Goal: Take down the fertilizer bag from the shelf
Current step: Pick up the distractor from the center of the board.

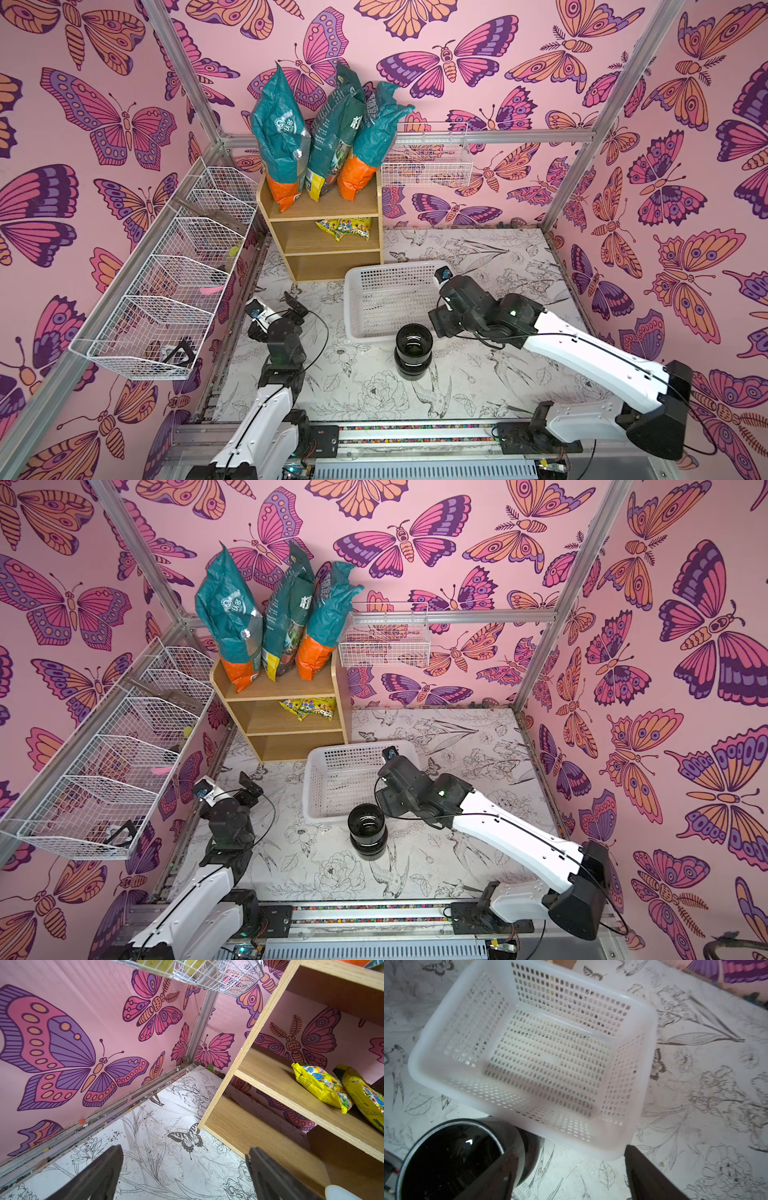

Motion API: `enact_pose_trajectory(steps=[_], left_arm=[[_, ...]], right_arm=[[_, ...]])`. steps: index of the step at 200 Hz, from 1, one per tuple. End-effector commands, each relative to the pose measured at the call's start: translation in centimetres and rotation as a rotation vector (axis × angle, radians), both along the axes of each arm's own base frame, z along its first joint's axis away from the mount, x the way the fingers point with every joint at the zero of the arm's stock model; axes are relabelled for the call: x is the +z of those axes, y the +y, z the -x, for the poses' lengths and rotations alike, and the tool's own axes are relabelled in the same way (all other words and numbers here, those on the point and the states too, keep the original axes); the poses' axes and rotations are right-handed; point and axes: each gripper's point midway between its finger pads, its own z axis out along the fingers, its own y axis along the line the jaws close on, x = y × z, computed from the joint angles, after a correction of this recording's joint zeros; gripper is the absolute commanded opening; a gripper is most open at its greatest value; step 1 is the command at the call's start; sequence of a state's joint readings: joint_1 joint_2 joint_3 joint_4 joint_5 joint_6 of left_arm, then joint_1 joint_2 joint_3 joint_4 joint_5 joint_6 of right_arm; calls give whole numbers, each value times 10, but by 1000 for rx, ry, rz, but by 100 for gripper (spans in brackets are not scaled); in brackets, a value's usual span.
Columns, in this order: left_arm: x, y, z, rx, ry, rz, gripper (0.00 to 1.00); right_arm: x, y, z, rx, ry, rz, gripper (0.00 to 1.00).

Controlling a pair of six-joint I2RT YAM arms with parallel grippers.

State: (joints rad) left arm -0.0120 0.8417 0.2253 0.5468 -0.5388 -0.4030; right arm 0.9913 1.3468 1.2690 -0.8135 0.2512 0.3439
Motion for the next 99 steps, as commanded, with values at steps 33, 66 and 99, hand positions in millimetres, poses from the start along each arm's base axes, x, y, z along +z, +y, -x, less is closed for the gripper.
enact_pose_trajectory(steps=[33, 66, 99], left_arm=[[-10, -3, -2, -15, 30, 9, 100], [-10, -2, -1, -13, 29, 11, 100], [-10, -3, -2, -14, 29, 12, 100]], right_arm=[[-5, 30, 31, 100, 117, 6, 82], [-29, 31, 36, 119, 173, 73, 74], [-33, 39, 42, 150, 213, 57, 52]])
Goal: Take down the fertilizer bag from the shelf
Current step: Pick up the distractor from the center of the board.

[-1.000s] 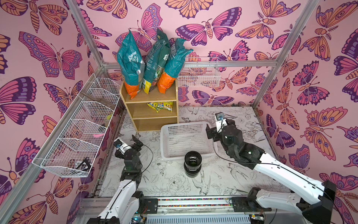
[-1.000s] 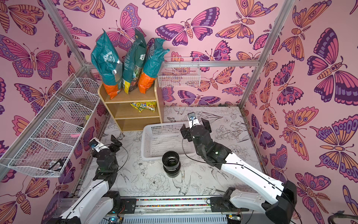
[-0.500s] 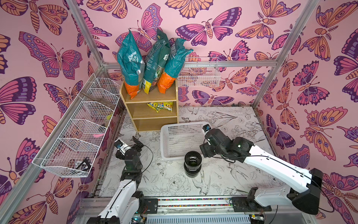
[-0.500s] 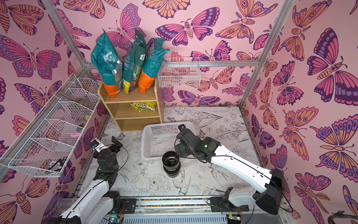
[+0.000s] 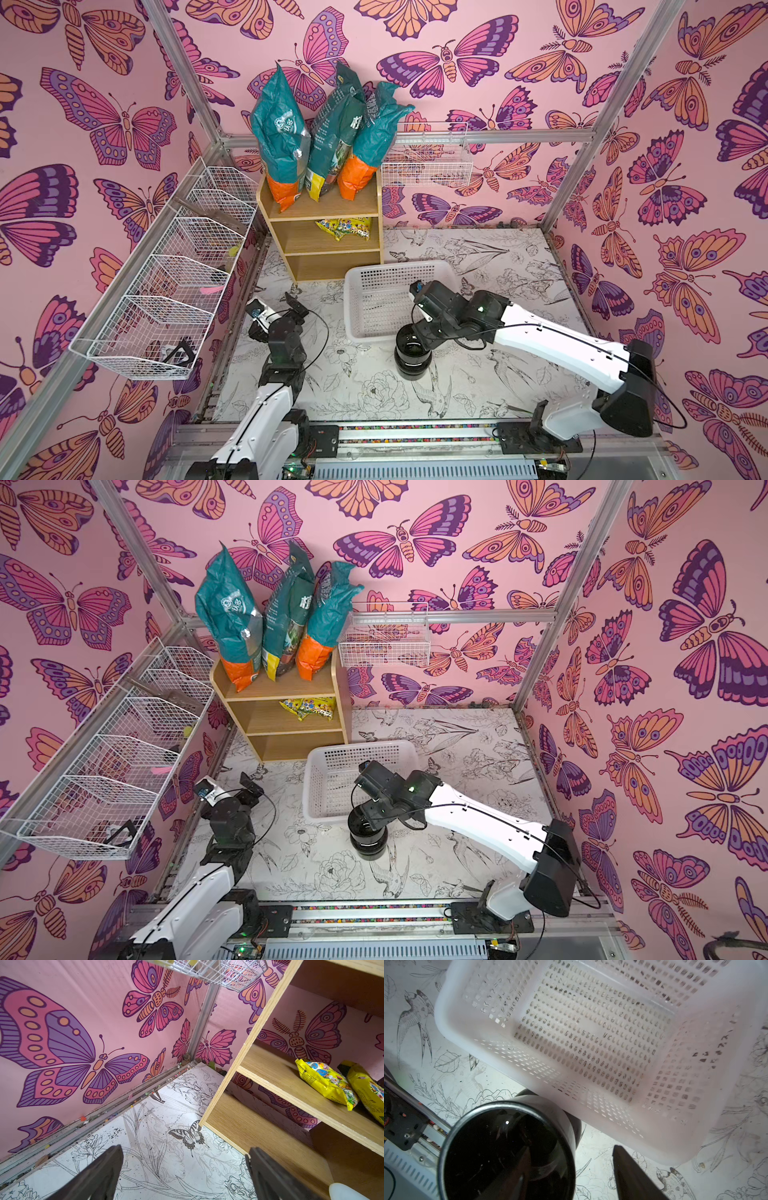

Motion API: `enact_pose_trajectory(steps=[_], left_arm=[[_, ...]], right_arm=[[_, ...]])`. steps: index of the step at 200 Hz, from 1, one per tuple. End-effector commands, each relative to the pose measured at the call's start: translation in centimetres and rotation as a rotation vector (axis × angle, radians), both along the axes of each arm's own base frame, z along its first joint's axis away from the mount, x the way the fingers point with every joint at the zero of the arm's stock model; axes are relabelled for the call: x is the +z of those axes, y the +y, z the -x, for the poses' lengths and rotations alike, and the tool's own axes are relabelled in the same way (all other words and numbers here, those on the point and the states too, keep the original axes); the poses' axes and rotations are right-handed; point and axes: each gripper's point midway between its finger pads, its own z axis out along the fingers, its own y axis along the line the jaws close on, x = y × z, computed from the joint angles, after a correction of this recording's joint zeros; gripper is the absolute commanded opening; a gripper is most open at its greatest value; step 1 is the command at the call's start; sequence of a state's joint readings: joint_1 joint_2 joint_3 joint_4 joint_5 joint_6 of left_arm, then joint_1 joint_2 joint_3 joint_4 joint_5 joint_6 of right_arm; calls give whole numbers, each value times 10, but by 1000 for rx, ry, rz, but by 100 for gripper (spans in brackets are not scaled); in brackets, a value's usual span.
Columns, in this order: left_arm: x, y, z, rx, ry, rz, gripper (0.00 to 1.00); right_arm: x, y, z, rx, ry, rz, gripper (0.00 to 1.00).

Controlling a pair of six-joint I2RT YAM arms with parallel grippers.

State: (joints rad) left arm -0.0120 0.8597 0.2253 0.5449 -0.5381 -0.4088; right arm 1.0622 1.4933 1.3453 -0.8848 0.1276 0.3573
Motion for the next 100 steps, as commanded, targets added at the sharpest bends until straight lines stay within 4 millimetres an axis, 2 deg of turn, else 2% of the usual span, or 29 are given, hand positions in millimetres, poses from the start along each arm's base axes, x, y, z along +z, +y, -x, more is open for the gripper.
enact_pose_trajectory(steps=[1, 56, 79, 100], left_arm=[[-4, -3, -1, -14, 12, 7, 100], [-5, -3, -1, -19, 13, 8, 100], [-4, -4, -2, -20, 11, 9, 100], [-5, -4, -1, -23, 11, 10, 100]], right_arm=[[-1, 2, 10, 27, 46, -4, 51], [6, 2, 14, 38, 61, -8, 0], [18, -1, 18, 46, 65, -19, 0], [40, -23, 14, 11, 5, 28, 0]])
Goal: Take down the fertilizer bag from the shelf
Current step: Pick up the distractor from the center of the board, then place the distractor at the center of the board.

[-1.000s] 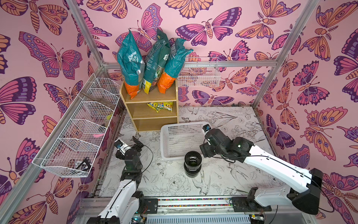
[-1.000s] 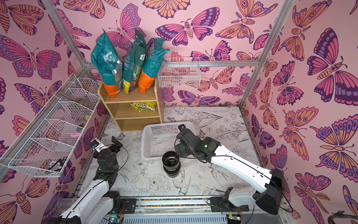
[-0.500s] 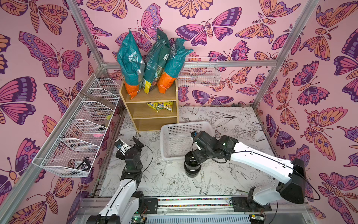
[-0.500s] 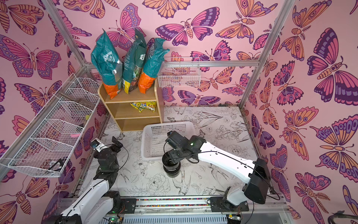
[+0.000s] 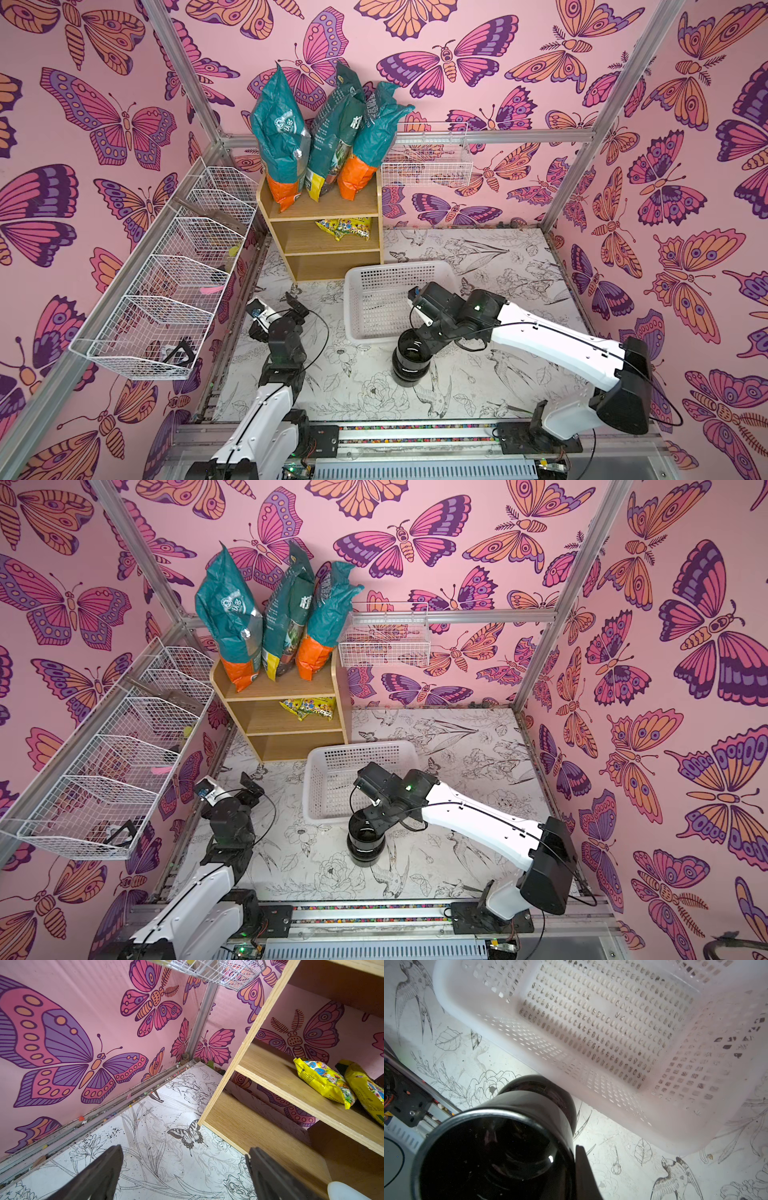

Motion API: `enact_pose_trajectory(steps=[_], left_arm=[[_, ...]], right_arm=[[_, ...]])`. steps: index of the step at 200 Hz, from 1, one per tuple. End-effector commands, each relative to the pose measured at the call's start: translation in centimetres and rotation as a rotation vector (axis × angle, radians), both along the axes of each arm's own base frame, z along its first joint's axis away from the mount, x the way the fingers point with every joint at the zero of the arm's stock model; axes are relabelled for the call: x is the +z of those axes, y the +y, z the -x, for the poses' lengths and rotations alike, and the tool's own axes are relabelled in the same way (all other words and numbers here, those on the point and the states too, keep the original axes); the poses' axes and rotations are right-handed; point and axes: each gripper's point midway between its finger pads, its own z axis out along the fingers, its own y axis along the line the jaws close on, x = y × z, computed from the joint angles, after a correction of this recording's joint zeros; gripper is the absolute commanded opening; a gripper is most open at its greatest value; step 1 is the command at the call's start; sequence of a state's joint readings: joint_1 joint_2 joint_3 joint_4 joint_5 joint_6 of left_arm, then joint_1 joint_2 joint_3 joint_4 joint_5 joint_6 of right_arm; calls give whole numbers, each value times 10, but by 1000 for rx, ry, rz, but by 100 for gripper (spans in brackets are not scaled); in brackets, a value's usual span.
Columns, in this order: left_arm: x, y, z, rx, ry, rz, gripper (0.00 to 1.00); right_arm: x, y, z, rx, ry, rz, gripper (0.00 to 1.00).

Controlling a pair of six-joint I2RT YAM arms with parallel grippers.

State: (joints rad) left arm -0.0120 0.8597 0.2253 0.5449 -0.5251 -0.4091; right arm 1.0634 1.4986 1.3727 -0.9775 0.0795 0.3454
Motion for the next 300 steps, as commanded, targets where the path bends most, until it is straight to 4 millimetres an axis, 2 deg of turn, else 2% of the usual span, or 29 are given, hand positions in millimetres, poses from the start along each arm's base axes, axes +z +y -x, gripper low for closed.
enact_pose_trajectory(steps=[1, 30, 43, 57, 70, 83, 96, 115, 142, 156, 175, 208, 216, 220, 234, 269, 284, 300], left_arm=[[-5, -2, 0, -10, 11, 8, 100], [-5, -2, 0, -8, 11, 10, 100], [-6, -2, 0, -6, 13, 12, 100], [-5, -2, 0, -9, 10, 14, 100], [-6, -2, 0, -8, 9, 16, 100], [-5, -2, 1, -5, 6, 17, 100], [-4, -2, 0, -6, 4, 19, 100], [-4, 0, 1, 1, 2, 20, 100], [-4, -1, -1, -2, 3, 23, 100], [-3, -2, -1, -5, -1, 27, 100], [-1, -2, 3, -8, -24, 40, 100], [4, 0, 11, 8, -69, 54, 100], [2, 1, 11, 17, -63, 53, 100], [2, 2, 11, 18, -62, 53, 100], [0, 2, 11, 23, -55, 52, 100], [4, 2, 11, 19, -69, 56, 100], [6, 1, 10, 18, -74, 58, 100], [6, 1, 9, 18, -70, 60, 100]], right_arm=[[43, -16, -1, -21, -68, -12, 0], [101, -68, -13, -127, -249, 36, 0], [131, -103, -27, -232, -367, 54, 0], [151, -136, -40, -345, -406, 24, 0], [158, -158, -51, -428, -405, -82, 0], [162, -188, -68, -565, -402, -173, 0], [163, -217, -81, -682, -401, -201, 0], [166, -246, -97, -795, -437, -206, 0], [151, -283, -135, -990, -425, -155, 0], [134, -313, -156, -1109, -425, -103, 0], [111, -354, -179, -1242, -408, -117, 0], [69, -422, -207, -1398, -325, -112, 0], [62, -431, -213, -1420, -288, -141, 0], [49, -436, -219, -1424, -241, -149, 0], [37, -449, -230, -1448, -209, -150, 0], [32, -483, -251, -1486, -300, -50, 0], [33, -492, -252, -1505, -337, -22, 0], [32, -493, -254, -1502, -344, -20, 0]])
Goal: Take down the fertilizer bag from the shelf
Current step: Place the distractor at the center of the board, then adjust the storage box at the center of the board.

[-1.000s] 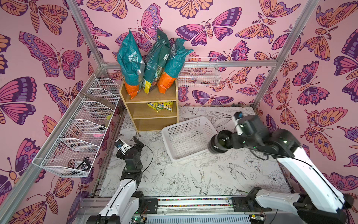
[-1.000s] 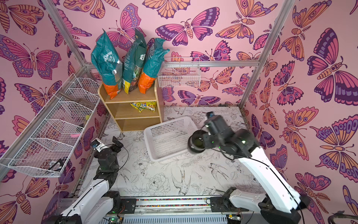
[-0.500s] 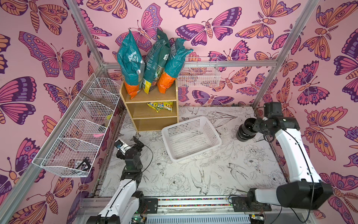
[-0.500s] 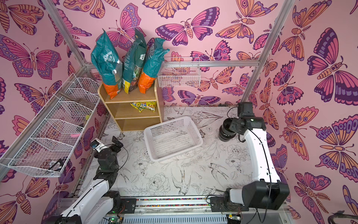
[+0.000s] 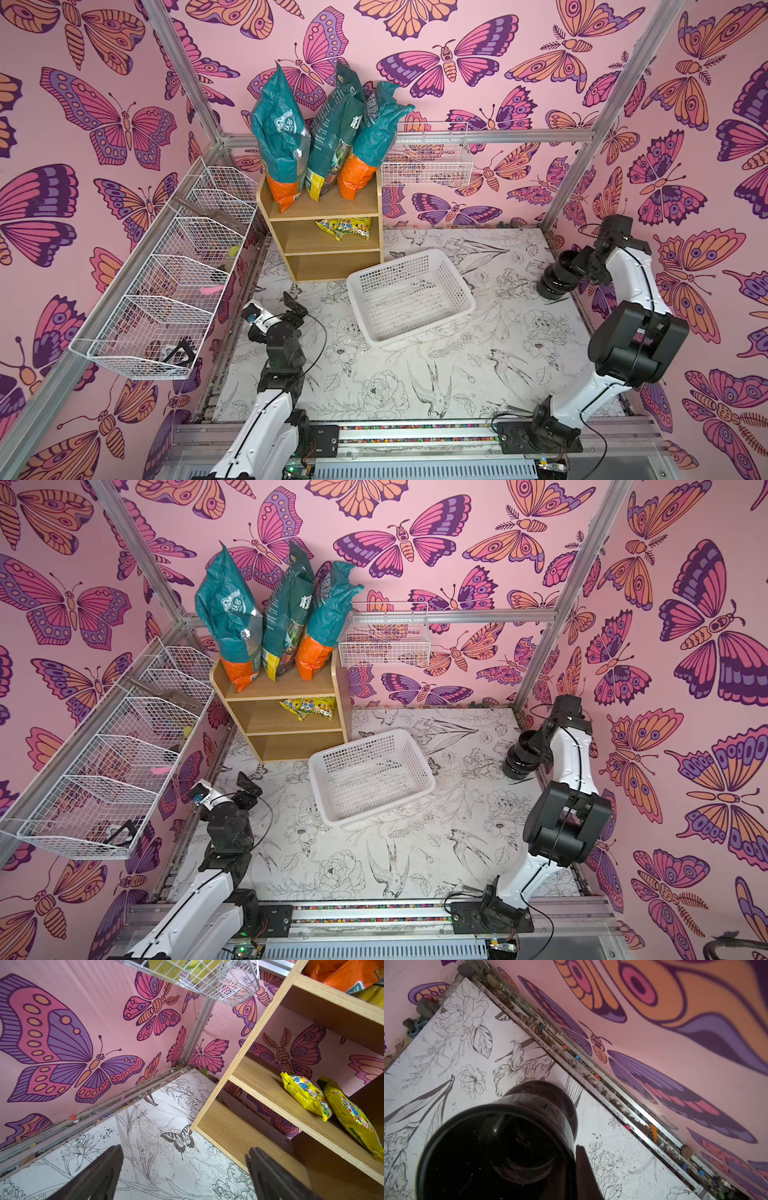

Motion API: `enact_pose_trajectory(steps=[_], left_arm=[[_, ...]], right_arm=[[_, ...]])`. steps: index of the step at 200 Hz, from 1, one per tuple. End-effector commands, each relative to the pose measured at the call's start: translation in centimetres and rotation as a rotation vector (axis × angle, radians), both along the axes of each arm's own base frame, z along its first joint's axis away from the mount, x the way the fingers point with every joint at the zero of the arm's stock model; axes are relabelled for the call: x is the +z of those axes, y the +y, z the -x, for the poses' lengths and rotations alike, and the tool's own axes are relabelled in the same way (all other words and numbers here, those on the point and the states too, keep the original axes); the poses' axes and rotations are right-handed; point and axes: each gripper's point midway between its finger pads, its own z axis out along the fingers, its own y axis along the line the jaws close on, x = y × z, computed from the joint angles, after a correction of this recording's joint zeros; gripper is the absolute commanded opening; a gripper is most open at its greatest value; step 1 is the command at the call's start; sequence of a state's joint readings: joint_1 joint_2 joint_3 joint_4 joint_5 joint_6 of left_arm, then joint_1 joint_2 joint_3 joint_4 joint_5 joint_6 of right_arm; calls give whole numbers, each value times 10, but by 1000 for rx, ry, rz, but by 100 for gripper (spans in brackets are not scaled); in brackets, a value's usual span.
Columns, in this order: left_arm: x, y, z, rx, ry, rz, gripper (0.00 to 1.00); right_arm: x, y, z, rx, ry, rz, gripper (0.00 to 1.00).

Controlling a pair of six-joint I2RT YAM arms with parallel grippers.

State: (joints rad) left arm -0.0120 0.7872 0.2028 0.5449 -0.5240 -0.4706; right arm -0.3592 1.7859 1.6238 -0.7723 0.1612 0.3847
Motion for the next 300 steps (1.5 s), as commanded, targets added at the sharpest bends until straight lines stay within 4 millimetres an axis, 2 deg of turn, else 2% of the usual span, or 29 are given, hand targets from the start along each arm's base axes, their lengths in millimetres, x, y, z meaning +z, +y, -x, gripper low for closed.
enact_pose_trajectory(steps=[1, 11, 19, 29, 48, 63, 85, 92, 96, 110, 120, 139, 161, 174, 184, 186, 193, 195, 198, 207, 220, 238, 254, 273, 285, 300], left_arm=[[-3, 1, 1, 10, 10, 7, 100], [-3, 1, -1, 7, 14, 7, 100], [-4, 0, -2, 4, 19, 6, 100], [-5, 0, -3, 0, 24, 4, 100], [-6, 0, -2, -2, 25, 3, 100], [-6, 0, 0, 0, 20, 4, 100], [-6, 0, -1, 0, 20, 5, 100], [-6, -1, -1, -3, 20, 6, 100], [-6, -1, -1, -4, 19, 6, 100], [-6, -1, -1, -7, 22, 6, 100], [-6, -1, -2, -6, 21, 6, 100], [-5, -2, -2, -13, 16, 7, 100], [0, -10, -6, -65, 8, 6, 99], [7, -22, -12, -141, -7, 10, 91], [17, -30, -19, -188, -29, 36, 88], [18, -32, -20, -197, -29, 43, 87], [30, -40, -26, -241, -40, 64, 87], [27, -42, -26, -257, -23, 69, 87], [42, -47, -30, -282, -40, 70, 87], [54, -58, -34, -326, -32, 78, 87], [63, -69, -34, -359, -29, 84, 89], [73, -81, -35, -415, -56, 107, 94], [75, -86, -38, -441, -57, 125, 95], [71, -88, -44, -447, -50, 148, 93], [70, -90, -48, -455, -42, 162, 92], [61, -91, -54, -453, -17, 178, 90]], right_arm=[[27, -15, -16, -22, -104, 80, 0], [25, -13, -16, -17, -100, 73, 0], [24, -12, -17, -11, -99, 65, 8], [21, -10, -18, -1, -93, 51, 12], [12, -5, -21, 24, -63, 13, 14], [1, 0, -24, 46, -17, -27, 20], [-2, 2, -25, 56, 2, -48, 23], [-3, 2, -24, 54, 3, -48, 30], [-1, 2, -24, 54, -3, -46, 37], [4, 2, -22, 48, -17, -41, 76], [5, 3, -23, 45, -32, -48, 88], [8, 9, -26, 64, -68, -72, 100], [32, 24, -29, 114, -235, -71, 99], [49, 37, -27, 138, -329, -44, 99], [58, 54, -28, 176, -369, -27, 99], [68, 58, -26, 185, -394, -16, 99], [79, 75, -28, 229, -414, 12, 99], [83, 79, -28, 240, -417, 24, 99], [88, 85, -28, 254, -422, 41, 99], [104, 105, -27, 303, -434, 103, 99], [126, 134, -24, 368, -464, 171, 99], [143, 174, -16, 442, -516, 169, 100], [153, 205, -9, 494, -565, 167, 100], [151, 246, -4, 584, -611, 104, 99], [153, 282, 0, 670, -645, 80, 97], [158, 336, 9, 803, -683, 63, 94]])
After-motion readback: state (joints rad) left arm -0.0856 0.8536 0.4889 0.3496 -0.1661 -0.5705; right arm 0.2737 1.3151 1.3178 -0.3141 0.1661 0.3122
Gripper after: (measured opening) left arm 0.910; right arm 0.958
